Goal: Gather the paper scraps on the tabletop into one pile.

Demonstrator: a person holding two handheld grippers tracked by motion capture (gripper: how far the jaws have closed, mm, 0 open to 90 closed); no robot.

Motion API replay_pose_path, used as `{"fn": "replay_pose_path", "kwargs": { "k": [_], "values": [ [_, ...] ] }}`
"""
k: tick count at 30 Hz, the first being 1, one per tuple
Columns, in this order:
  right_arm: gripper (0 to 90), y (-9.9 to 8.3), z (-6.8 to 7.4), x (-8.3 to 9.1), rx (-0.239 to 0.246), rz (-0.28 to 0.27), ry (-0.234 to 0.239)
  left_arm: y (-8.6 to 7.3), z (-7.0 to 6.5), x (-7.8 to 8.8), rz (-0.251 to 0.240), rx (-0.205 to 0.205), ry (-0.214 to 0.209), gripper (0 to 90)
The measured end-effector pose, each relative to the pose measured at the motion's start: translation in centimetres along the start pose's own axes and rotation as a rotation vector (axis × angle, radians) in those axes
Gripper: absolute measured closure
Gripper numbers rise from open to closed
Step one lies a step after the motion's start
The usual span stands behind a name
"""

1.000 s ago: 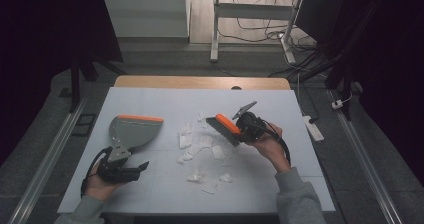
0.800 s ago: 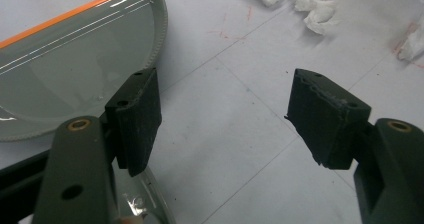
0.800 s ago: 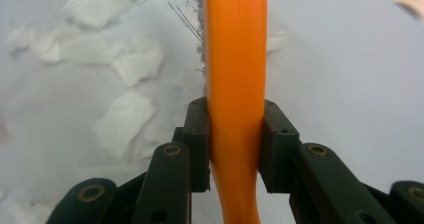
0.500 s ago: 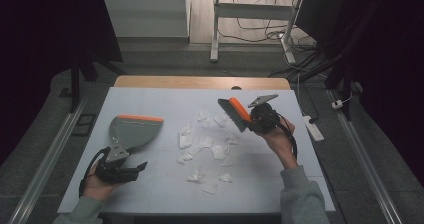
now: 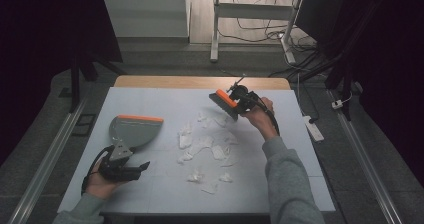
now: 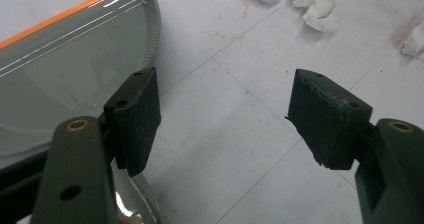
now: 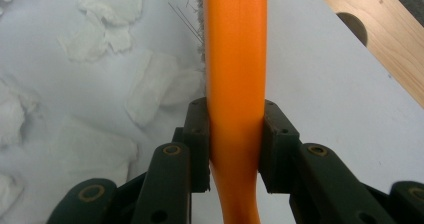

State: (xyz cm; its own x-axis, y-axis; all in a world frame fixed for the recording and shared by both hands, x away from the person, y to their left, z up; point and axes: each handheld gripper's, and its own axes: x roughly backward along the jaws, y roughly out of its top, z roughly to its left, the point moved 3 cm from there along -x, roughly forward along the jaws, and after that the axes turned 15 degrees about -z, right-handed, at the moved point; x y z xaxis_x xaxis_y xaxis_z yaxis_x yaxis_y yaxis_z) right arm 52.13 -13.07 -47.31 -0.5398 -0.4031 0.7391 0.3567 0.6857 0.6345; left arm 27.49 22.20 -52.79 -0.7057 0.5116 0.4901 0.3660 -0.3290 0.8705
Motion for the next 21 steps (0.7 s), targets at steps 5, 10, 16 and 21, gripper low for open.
{"fn": "replay_pose_path", "kwargs": {
  "k": [5, 10, 16, 21],
  "values": [
    [69.9, 1.1, 0.7, -1.5, 0.026, 0.059, 0.024, -0.1, 0.1, 0.0, -0.001, 0.005, -0.003, 29.7],
    [69.9, 1.4, 1.8, -1.7, 0.05, 0.078, 0.089, -0.1, 0.1, 0.0, -0.001, 0.004, 0.0, 29.7],
    [70.1, 1.1, 3.8, -0.9, 0.13, 0.084, 0.137, -0.2, 0.0, -0.1, 0.004, 0.0, 0.001, 29.7],
    [70.3, -0.1, 5.5, 0.3, 0.136, 0.076, 0.185, -0.2, 0.1, 0.0, 0.002, 0.001, 0.005, 29.7]
  ]
}}
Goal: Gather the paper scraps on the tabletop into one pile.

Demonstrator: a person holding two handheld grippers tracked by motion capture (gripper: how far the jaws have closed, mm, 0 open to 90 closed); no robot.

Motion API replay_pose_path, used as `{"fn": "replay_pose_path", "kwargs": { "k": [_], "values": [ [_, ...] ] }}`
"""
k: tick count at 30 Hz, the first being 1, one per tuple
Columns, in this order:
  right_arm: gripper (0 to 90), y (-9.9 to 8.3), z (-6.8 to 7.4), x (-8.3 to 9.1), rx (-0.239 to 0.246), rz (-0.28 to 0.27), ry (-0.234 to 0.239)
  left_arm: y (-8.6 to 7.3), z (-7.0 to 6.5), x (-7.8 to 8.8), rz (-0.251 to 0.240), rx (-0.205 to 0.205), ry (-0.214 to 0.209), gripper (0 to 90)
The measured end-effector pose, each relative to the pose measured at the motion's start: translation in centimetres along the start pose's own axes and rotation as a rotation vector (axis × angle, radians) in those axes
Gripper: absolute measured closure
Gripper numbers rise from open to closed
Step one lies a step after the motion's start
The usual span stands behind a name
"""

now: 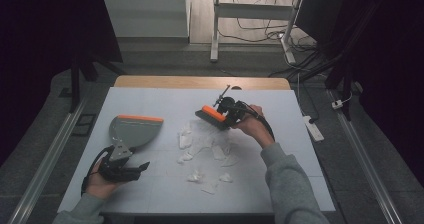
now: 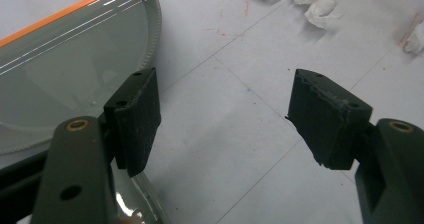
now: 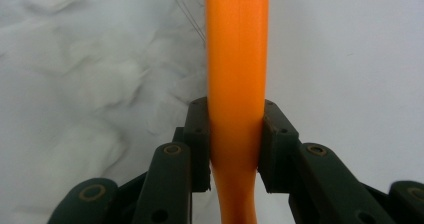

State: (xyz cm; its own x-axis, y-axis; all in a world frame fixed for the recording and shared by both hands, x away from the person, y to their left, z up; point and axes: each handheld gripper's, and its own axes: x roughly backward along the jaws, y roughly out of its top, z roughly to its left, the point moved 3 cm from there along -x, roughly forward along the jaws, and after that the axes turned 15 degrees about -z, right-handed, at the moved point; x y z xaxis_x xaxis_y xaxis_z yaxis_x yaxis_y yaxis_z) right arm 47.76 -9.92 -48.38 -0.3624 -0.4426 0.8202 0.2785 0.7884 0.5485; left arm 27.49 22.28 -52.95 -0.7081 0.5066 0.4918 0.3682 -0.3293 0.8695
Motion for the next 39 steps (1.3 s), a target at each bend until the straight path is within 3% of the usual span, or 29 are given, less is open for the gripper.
{"fn": "replay_pose_path", "kwargs": {
  "k": [5, 9, 11, 17, 20, 25, 30, 39],
  "values": [
    [70.2, -0.5, 1.2, 1.5, 0.004, -0.037, 0.068, 0.0, -0.1, -0.1, 0.004, -0.002, -0.003, 29.8],
    [70.2, 0.2, 0.0, 2.8, -0.029, -0.122, -0.003, 0.0, -0.1, -0.2, 0.006, -0.004, 0.0, 29.7],
    [70.2, 0.6, -0.7, 2.9, -0.029, -0.137, -0.04, 0.0, -0.1, -0.2, 0.005, -0.003, -0.001, 29.7],
    [70.1, 1.6, -2.8, 0.9, -0.032, -0.104, -0.137, -0.1, 0.0, -0.2, 0.005, 0.005, -0.011, 29.7],
    [70.1, 2.1, -3.7, -0.7, -0.039, -0.073, -0.157, -0.1, 0.0, -0.2, 0.003, 0.006, -0.012, 29.7],
    [70.1, 2.9, -3.9, -2.5, -0.013, -0.047, -0.156, -0.2, 0.2, -0.3, 0.002, 0.02, -0.014, 29.7],
    [70.3, 3.8, -3.2, -3.4, 0.015, -0.035, -0.114, -0.2, 0.1, -0.3, 0.0, 0.02, -0.014, 29.7],
    [70.5, 3.8, -1.0, -3.2, 0.078, 0.016, -0.062, -0.3, 0.0, -0.4, 0.003, 0.024, -0.019, 29.6]
  ]
}}
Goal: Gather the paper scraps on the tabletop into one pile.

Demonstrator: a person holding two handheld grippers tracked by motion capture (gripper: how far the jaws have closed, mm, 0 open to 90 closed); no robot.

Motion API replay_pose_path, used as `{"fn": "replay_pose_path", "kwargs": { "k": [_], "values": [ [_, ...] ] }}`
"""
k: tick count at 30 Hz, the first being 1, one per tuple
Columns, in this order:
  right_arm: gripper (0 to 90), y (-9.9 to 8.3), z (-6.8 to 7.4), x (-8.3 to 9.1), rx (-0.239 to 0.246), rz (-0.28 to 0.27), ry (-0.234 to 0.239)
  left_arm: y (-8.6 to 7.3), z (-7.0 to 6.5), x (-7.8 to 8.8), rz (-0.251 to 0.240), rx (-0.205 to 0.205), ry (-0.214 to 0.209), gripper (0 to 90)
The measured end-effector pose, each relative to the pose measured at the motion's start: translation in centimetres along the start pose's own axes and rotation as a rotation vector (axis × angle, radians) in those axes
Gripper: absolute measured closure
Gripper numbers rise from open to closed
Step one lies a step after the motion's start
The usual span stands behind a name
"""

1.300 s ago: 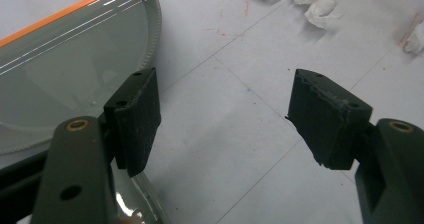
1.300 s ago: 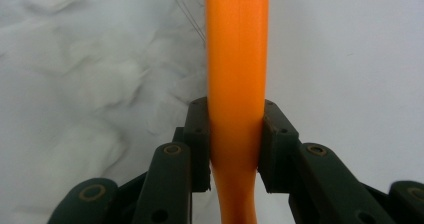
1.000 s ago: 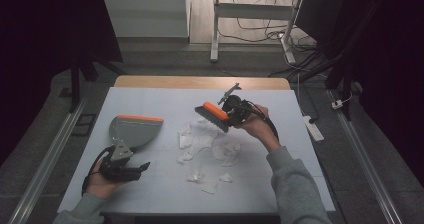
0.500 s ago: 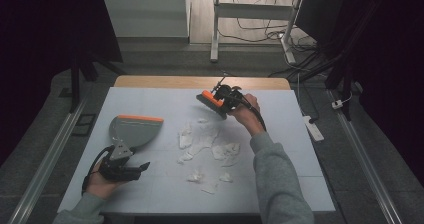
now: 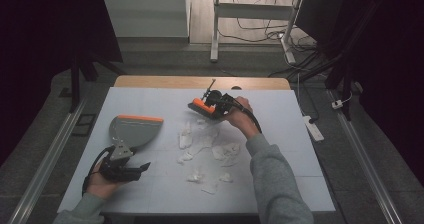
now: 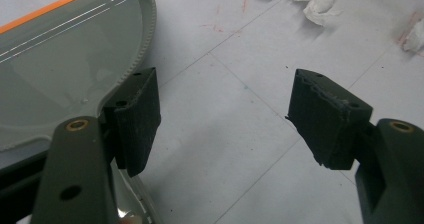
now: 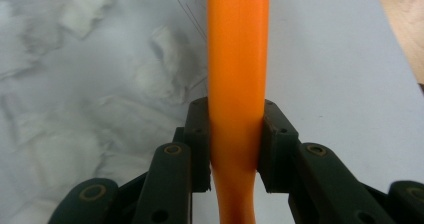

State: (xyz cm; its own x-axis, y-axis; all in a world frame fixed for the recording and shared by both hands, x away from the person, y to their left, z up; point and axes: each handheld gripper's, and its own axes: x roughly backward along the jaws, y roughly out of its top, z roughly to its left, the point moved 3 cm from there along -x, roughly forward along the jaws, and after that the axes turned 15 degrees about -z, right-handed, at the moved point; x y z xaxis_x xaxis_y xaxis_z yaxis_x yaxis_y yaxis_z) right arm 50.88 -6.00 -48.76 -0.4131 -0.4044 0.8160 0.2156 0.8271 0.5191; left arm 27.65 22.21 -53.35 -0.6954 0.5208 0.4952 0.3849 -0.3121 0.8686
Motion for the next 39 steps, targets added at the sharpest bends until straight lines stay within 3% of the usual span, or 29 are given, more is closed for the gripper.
{"fn": "replay_pose_path", "kwargs": {
  "k": [8, 11, 13, 16, 24, 27, 30, 36, 39],
  "values": [
    [70.5, -1.2, 2.9, 1.8, 0.079, 0.002, 0.087, -0.1, 0.0, 0.0, 0.002, 0.0, -0.005, 29.7],
    [70.5, -1.9, 3.6, 3.2, 0.07, -0.023, 0.124, 0.0, -0.1, 0.0, 0.002, -0.001, -0.005, 29.7],
    [70.4, -2.3, 3.8, 4.2, 0.054, -0.061, 0.123, 0.0, -0.1, 0.0, 0.003, 0.0, -0.005, 29.7],
    [70.4, -2.6, 3.4, 5.7, 0.032, -0.13, 0.077, 0.0, 0.0, -0.1, 0.003, 0.002, -0.002, 29.7],
    [70.3, -3.3, 2.4, 7.5, -0.068, -0.244, 0.04, 0.0, 0.1, 0.0, -0.005, 0.007, 0.005, 29.7],
    [70.3, -3.2, 2.5, 7.6, -0.108, -0.279, 0.05, 0.0, 0.1, 0.1, -0.009, 0.009, 0.006, 29.7],
    [70.3, -2.5, 3.1, 7.6, -0.119, -0.305, 0.075, 0.0, 0.1, 0.0, -0.009, 0.009, 0.009, 29.7],
    [70.3, 0.1, 5.1, 6.3, -0.133, -0.346, 0.13, -0.1, 0.2, 0.1, -0.012, 0.011, 0.009, 29.7],
    [70.3, 1.8, 6.2, 5.0, -0.187, -0.363, 0.15, -0.1, 0.2, 0.0, -0.01, 0.012, 0.01, 29.7]
  ]
}}
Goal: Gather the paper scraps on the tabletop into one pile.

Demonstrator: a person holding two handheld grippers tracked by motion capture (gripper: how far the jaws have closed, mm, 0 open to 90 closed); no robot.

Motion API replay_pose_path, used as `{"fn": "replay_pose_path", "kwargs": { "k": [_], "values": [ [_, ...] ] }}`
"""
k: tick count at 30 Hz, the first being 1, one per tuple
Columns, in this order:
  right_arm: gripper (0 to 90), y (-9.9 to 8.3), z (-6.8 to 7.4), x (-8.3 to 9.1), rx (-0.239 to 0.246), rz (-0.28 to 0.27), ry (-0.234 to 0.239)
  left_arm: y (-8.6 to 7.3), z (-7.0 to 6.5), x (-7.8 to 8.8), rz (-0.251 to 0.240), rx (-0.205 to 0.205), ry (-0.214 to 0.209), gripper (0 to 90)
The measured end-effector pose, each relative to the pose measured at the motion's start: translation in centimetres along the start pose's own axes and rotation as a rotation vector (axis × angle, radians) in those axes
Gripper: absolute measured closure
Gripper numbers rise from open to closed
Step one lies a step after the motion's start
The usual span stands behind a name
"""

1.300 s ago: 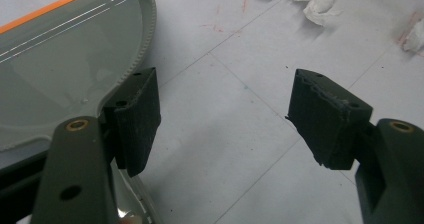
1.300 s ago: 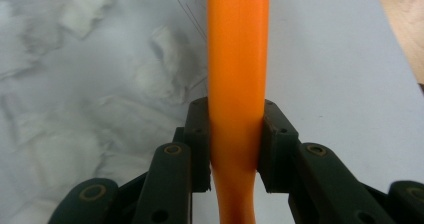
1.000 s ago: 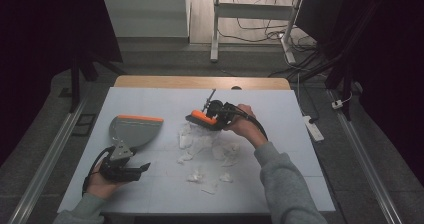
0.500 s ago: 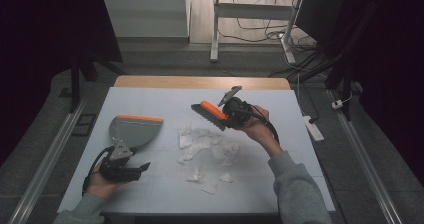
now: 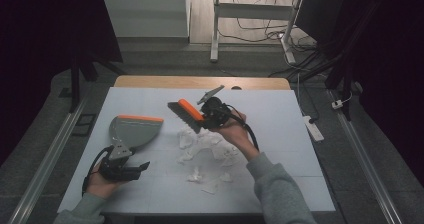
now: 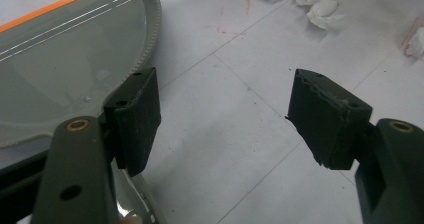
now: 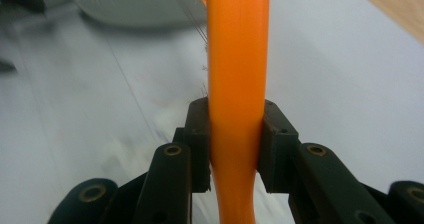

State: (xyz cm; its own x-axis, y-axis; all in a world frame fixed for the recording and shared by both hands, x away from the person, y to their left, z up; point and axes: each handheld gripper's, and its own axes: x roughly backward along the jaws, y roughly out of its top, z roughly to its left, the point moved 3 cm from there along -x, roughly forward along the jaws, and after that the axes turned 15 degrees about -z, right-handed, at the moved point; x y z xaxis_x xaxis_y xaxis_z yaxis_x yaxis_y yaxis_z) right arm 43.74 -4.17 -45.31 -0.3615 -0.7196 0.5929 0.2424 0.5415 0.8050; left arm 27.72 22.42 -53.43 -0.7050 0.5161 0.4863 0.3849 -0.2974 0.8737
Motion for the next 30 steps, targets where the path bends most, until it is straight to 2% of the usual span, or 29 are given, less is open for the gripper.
{"fn": "replay_pose_path", "kwargs": {
  "k": [5, 7, 9, 11, 14, 16, 21, 23, 26, 30],
  "values": [
    [70.4, 1.3, 1.9, -3.7, -0.08, -0.021, 0.041, -0.1, 0.0, 0.0, 0.0, 0.004, -0.001, 29.7],
    [70.4, 1.4, 2.3, -5.0, -0.149, -0.019, 0.053, -0.1, 0.0, 0.0, -0.002, 0.004, -0.001, 29.7],
    [70.4, 1.2, 2.6, -6.1, -0.192, -0.01, 0.073, -0.2, 0.0, 0.1, -0.002, 0.005, -0.001, 29.8],
    [70.3, 0.7, 2.8, -6.8, -0.209, 0.013, 0.069, -0.3, 0.1, 0.0, 0.0, 0.005, 0.0, 29.8],
    [70.3, -0.3, 2.2, -7.4, -0.258, 0.056, 0.038, -0.3, 0.1, 0.0, 0.001, 0.005, 0.0, 29.8],
    [70.4, -0.9, 1.5, -7.2, -0.28, 0.073, -0.006, -0.3, 0.1, 0.0, 0.001, 0.001, -0.001, 29.8],
    [70.3, -3.0, -1.0, -5.4, -0.384, 0.085, -0.041, -0.3, 0.0, 0.0, 0.007, -0.002, 0.003, 29.9],
    [70.3, -3.7, -1.6, -4.4, -0.405, 0.084, -0.058, -0.3, 0.0, -0.1, 0.008, -0.002, 0.001, 30.0],
    [70.4, -4.3, -1.8, -2.7, -0.39, 0.083, -0.076, -0.3, 0.0, -0.1, 0.008, -0.002, 0.001, 30.0],
    [70.4, -3.8, -1.5, -0.3, -0.337, 0.062, -0.103, -0.3, 0.0, -0.1, 0.009, -0.003, 0.002, 30.0]
  ]
}}
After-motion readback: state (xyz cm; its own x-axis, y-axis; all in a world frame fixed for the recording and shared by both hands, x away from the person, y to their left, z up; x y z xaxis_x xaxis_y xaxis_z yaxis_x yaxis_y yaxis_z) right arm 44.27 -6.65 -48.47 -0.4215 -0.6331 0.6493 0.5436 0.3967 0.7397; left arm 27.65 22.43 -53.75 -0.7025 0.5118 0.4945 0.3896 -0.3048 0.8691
